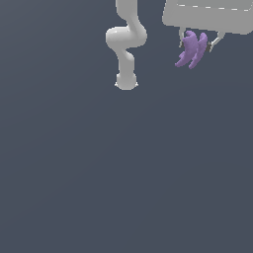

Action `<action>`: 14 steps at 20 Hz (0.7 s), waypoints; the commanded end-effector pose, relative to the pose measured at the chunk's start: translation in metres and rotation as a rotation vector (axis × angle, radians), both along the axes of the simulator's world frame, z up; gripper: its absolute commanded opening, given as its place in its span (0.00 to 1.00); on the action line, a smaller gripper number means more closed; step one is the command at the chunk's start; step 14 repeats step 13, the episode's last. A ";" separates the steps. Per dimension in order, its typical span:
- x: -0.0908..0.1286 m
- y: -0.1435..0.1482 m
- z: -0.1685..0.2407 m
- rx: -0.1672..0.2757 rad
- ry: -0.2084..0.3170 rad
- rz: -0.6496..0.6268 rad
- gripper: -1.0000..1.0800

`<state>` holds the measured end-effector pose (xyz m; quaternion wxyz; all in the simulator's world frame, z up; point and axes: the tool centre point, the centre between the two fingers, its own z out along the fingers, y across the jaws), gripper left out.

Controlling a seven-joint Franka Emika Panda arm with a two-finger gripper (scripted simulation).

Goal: Pick up the object and move it to a goal position.

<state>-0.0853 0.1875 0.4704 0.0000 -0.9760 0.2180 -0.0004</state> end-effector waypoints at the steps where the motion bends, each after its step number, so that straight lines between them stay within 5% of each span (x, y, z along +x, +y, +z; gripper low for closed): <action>1: 0.001 0.005 0.009 0.000 0.001 -0.001 0.00; 14: 0.002 0.011 0.021 0.000 0.001 -0.001 0.00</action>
